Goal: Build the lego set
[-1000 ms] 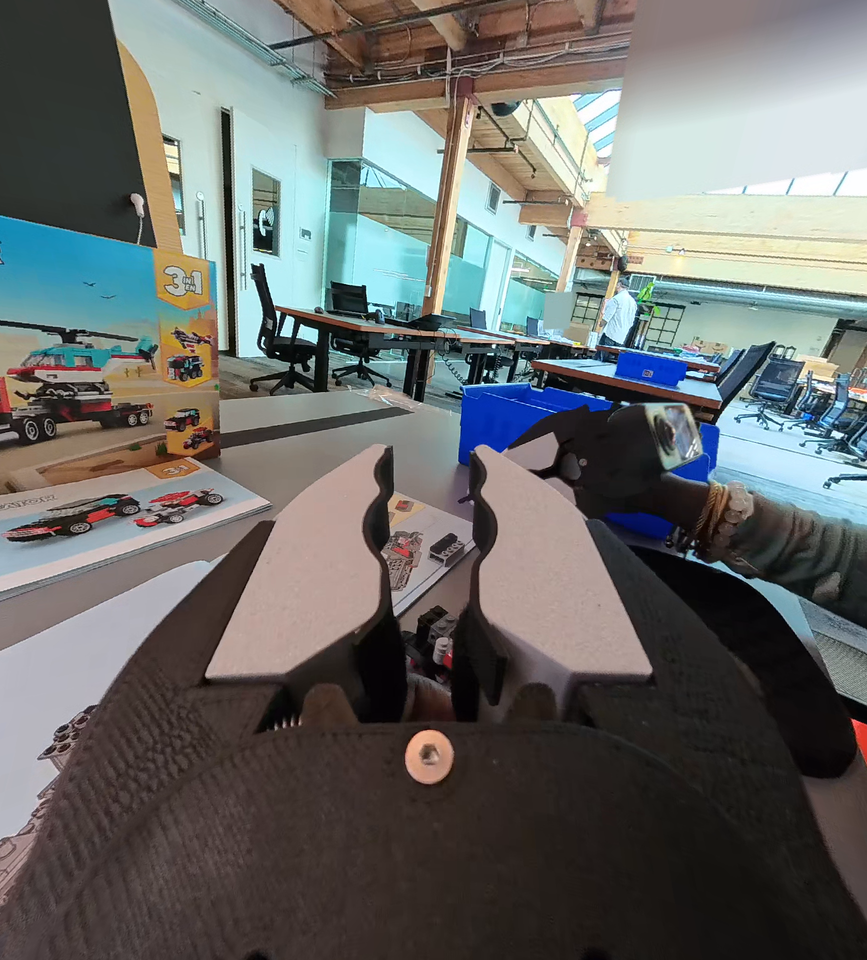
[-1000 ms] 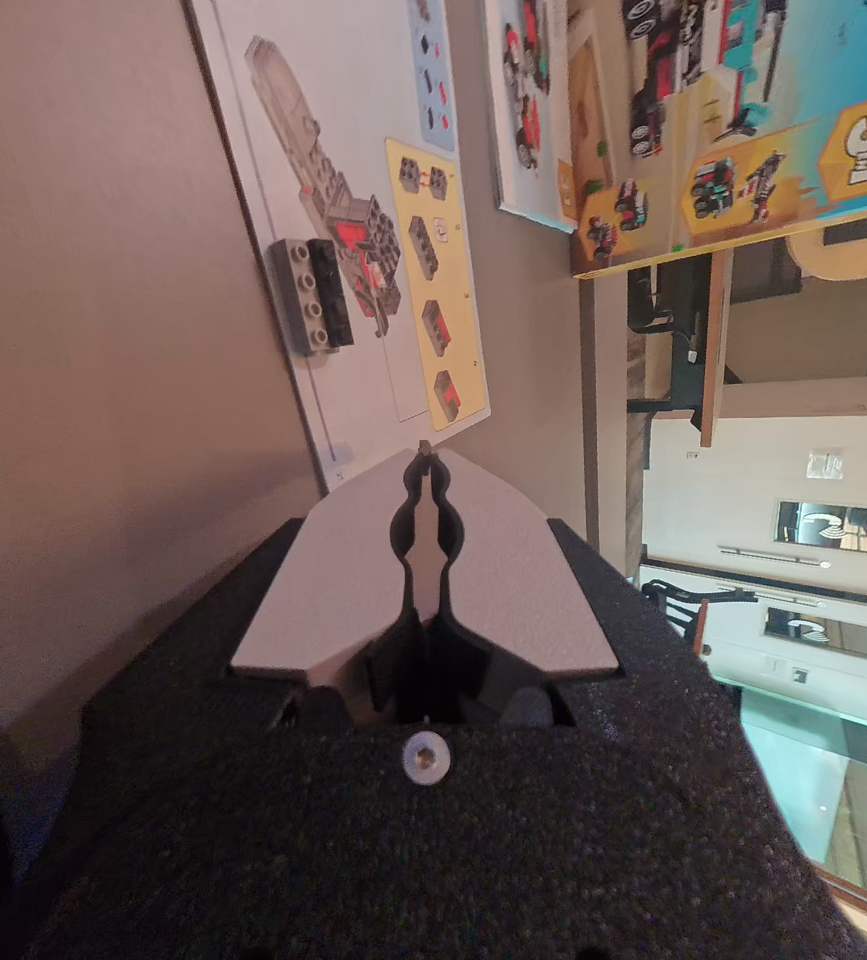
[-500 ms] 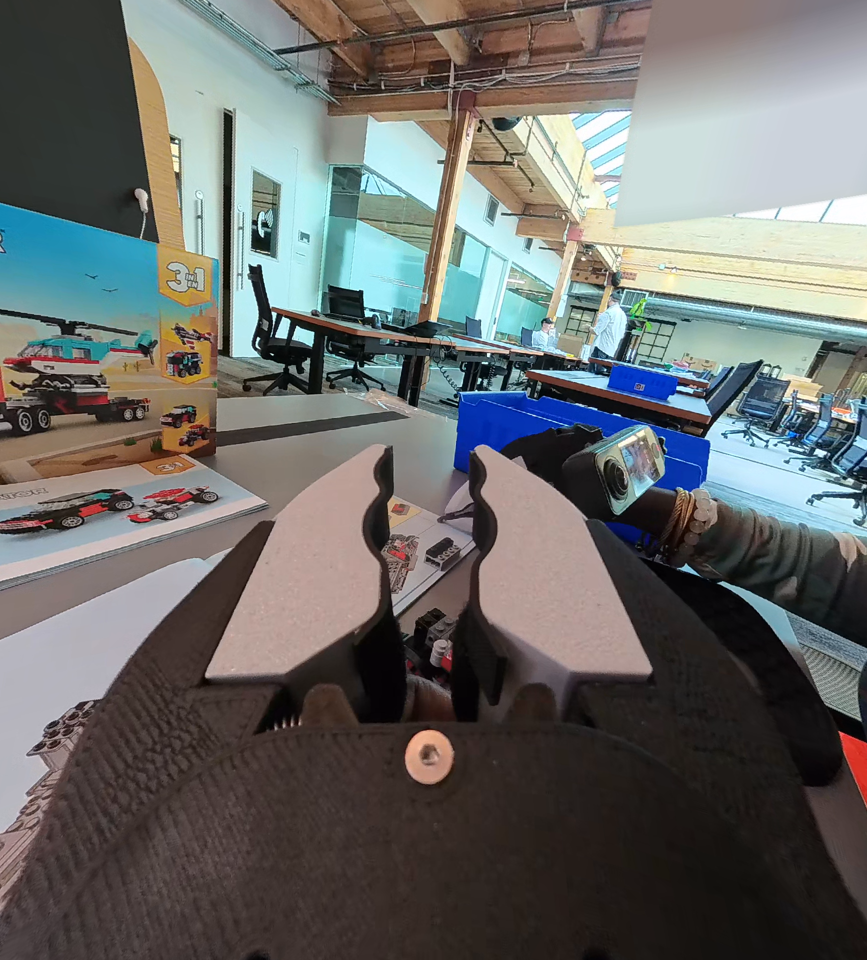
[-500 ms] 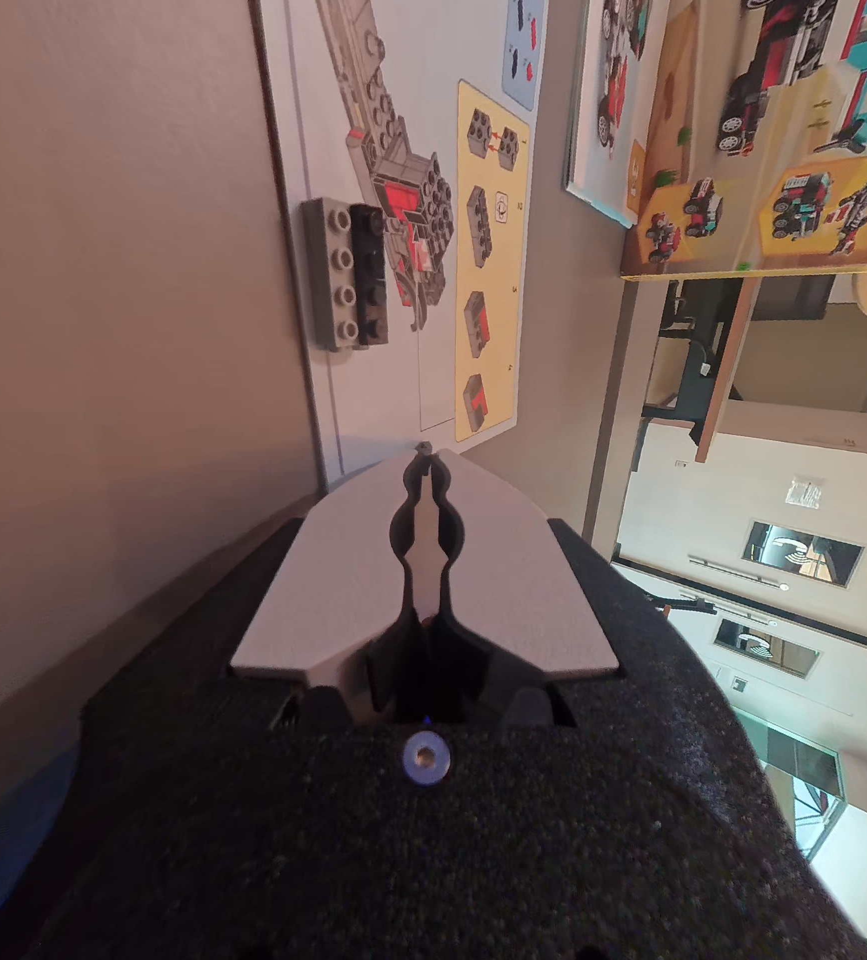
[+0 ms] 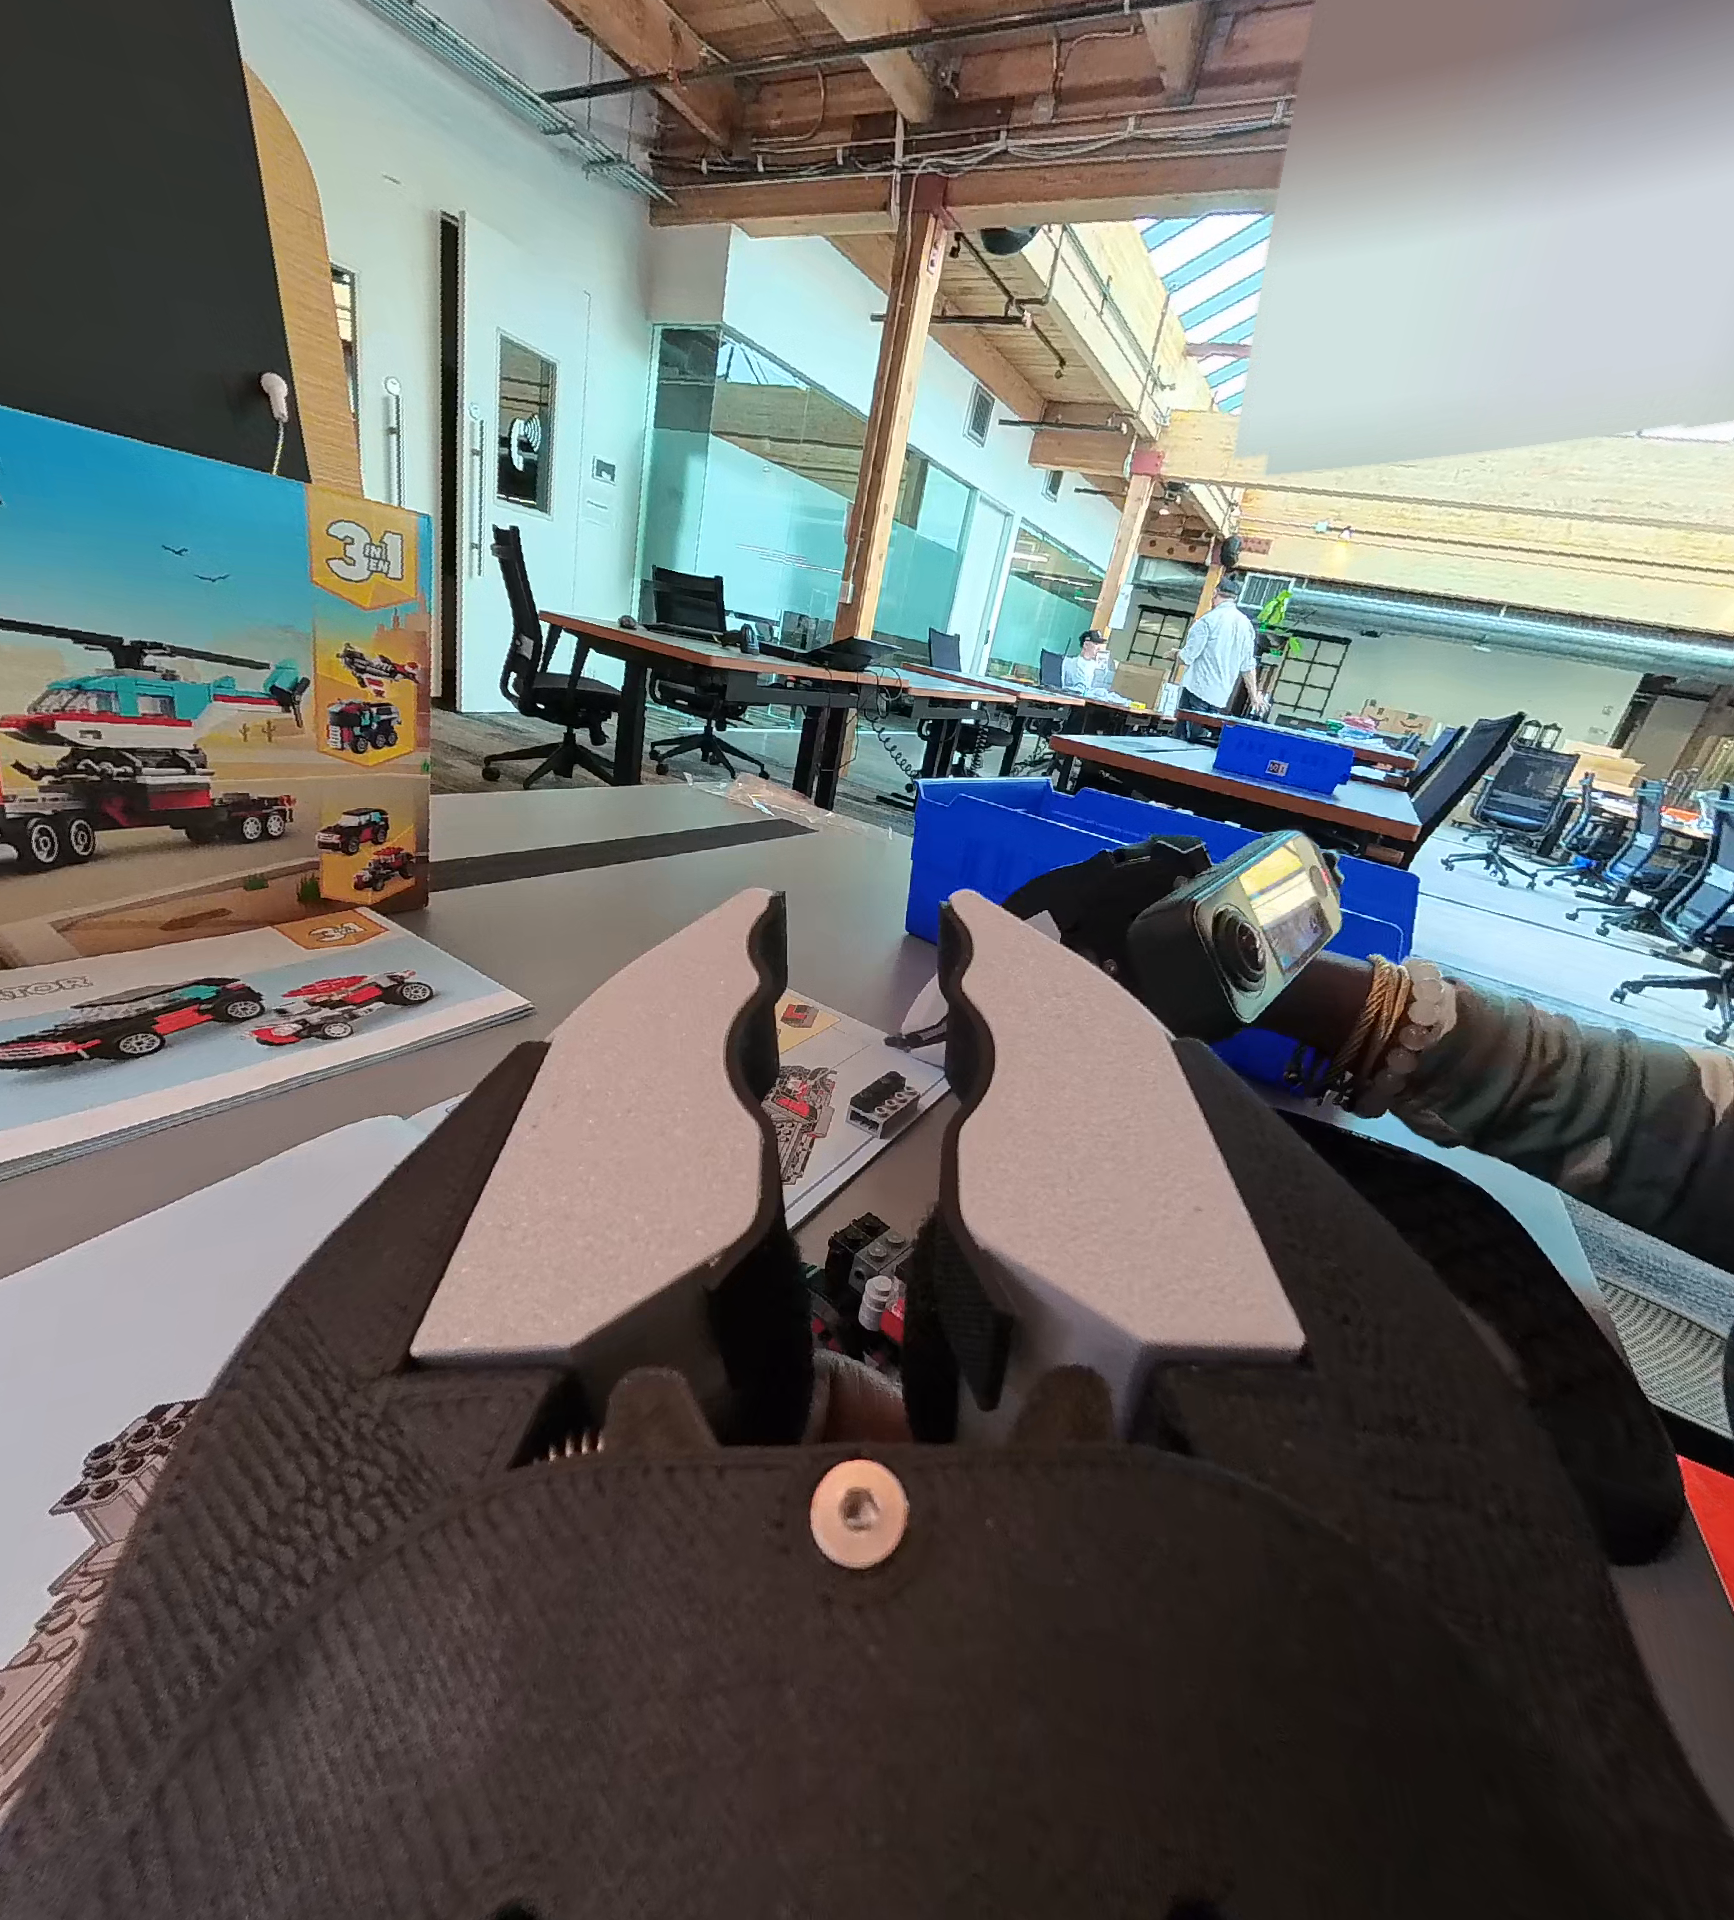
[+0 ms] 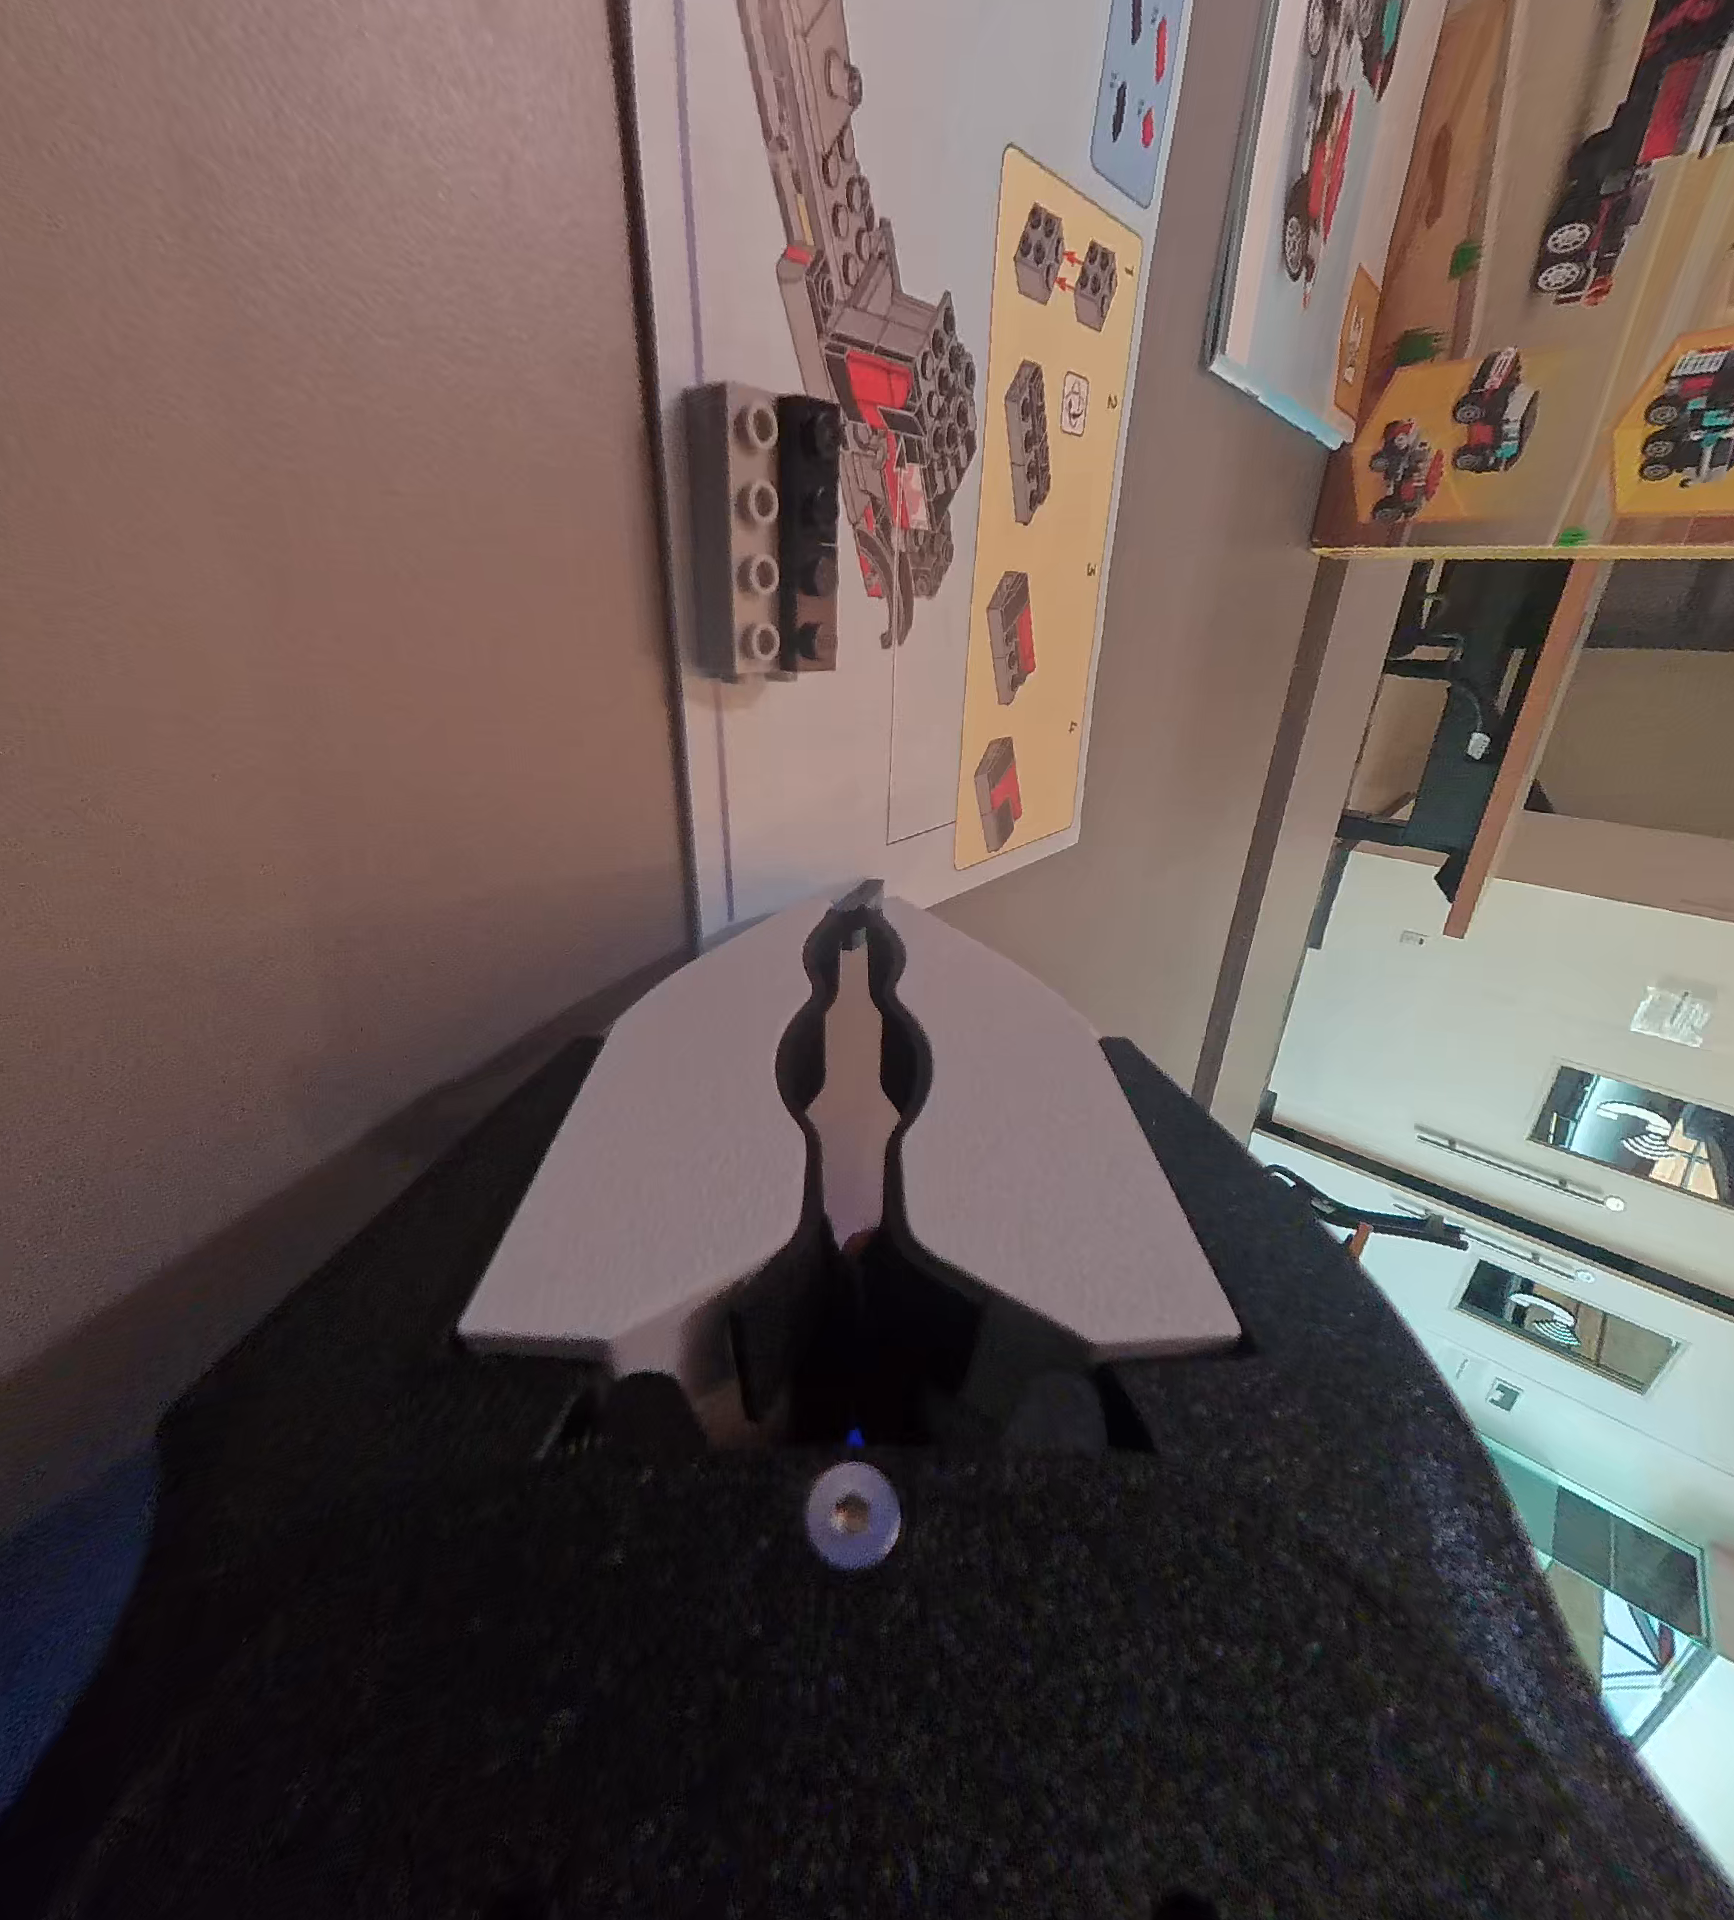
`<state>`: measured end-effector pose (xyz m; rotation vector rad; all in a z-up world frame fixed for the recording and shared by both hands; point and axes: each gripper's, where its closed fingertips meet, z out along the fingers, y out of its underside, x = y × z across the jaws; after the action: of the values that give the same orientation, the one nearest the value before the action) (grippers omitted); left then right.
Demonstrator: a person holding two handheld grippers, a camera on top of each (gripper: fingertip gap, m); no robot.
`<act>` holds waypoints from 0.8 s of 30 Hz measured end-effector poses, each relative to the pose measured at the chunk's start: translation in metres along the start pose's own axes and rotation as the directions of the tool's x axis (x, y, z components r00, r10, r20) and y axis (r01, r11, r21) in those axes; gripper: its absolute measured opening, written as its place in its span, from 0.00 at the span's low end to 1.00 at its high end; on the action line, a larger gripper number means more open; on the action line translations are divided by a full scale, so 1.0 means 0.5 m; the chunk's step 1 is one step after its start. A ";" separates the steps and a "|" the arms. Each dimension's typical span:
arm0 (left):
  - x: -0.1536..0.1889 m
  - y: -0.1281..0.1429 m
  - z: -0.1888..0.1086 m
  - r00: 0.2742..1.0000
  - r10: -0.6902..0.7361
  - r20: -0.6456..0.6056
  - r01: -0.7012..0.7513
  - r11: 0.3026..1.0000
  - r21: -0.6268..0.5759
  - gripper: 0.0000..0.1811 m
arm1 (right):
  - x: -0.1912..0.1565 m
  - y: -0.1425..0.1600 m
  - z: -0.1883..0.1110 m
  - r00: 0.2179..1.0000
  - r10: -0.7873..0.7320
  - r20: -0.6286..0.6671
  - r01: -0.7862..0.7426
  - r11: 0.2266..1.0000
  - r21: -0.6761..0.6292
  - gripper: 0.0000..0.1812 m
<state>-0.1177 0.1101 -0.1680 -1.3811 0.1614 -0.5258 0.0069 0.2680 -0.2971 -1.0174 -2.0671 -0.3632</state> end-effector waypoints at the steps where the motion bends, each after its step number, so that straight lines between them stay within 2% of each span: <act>1: 0.000 0.000 0.000 1.000 0.000 0.000 0.000 1.000 0.000 0.15 | -0.001 0.000 -0.001 1.000 -0.001 0.006 0.001 1.000 -0.002 0.03; 24: 0.001 0.002 0.001 1.000 -0.003 -0.006 0.003 1.000 -0.006 0.15 | -0.016 -0.002 -0.019 0.960 0.156 0.233 -0.174 0.983 0.059 0.06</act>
<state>-0.1168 0.1104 -0.1687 -1.3856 0.1656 -0.5320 0.0140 0.2575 -0.2969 -1.2207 -2.1588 -0.0801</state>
